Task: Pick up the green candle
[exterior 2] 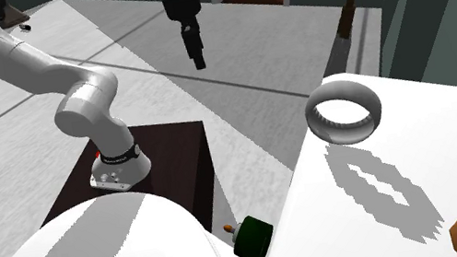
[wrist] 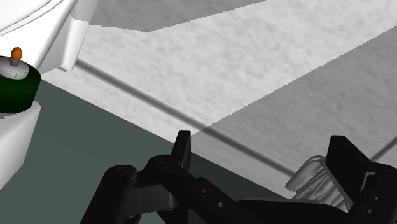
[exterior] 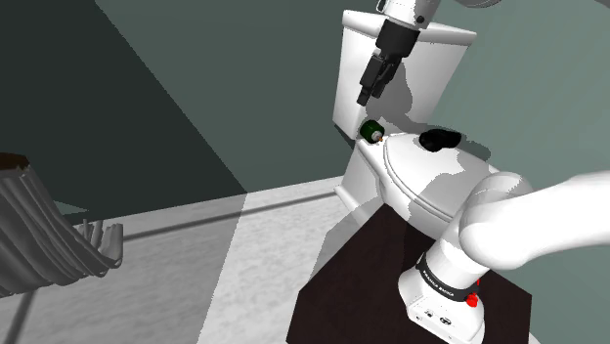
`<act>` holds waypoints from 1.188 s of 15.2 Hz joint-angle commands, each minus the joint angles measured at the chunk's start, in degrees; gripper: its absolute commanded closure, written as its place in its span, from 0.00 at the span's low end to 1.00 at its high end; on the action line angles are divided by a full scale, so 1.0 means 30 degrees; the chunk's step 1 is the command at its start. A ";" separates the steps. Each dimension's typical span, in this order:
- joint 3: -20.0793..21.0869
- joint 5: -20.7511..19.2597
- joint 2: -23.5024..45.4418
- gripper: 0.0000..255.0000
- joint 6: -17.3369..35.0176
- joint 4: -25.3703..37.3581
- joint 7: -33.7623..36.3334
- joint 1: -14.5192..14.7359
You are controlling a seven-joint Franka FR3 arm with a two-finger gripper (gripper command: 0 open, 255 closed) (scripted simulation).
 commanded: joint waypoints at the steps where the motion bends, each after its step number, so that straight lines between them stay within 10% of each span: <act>1: 0.0000 0.0000 0.0000 0.00 0.0000 0.0000 0.0000 0.0000; 18: -0.5270 -0.0545 0.7066 0.00 0.5534 0.0527 -0.1612 -0.2879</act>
